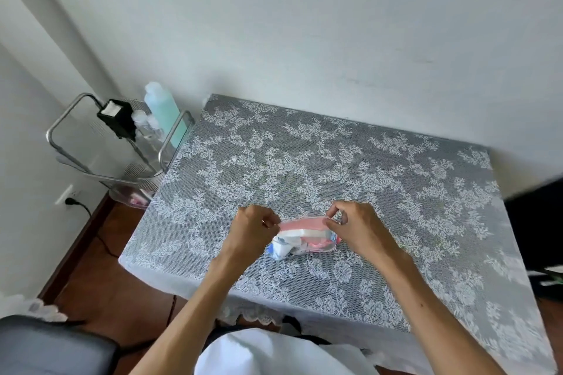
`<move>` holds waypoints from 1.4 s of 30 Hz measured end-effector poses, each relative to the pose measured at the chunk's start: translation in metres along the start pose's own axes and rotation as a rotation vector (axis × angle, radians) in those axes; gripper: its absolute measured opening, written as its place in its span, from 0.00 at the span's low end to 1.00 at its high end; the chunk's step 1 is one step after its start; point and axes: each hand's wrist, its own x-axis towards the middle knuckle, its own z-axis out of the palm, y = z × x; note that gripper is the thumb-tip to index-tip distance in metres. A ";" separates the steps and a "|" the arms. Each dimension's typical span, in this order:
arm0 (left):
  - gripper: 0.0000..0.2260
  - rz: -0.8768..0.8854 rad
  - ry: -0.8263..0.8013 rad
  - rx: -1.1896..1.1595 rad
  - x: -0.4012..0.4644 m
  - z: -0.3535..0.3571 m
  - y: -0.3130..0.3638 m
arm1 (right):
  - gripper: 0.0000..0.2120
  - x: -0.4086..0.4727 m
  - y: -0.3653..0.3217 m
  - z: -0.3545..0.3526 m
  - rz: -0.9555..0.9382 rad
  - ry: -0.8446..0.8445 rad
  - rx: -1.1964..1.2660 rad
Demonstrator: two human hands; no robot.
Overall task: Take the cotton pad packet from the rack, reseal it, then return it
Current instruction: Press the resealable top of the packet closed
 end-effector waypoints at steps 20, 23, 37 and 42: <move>0.05 0.120 -0.048 0.001 0.007 -0.020 -0.011 | 0.12 -0.009 0.011 -0.024 -0.009 -0.247 0.227; 0.05 0.161 0.071 -0.059 0.000 -0.014 -0.019 | 0.23 -0.014 0.013 -0.019 -0.050 -0.262 0.228; 0.09 0.395 0.024 0.205 -0.004 -0.011 -0.028 | 0.14 -0.014 0.013 -0.020 -0.090 -0.147 0.088; 0.06 0.428 0.043 0.257 0.001 -0.012 -0.027 | 0.12 -0.013 0.015 -0.018 -0.111 -0.126 0.041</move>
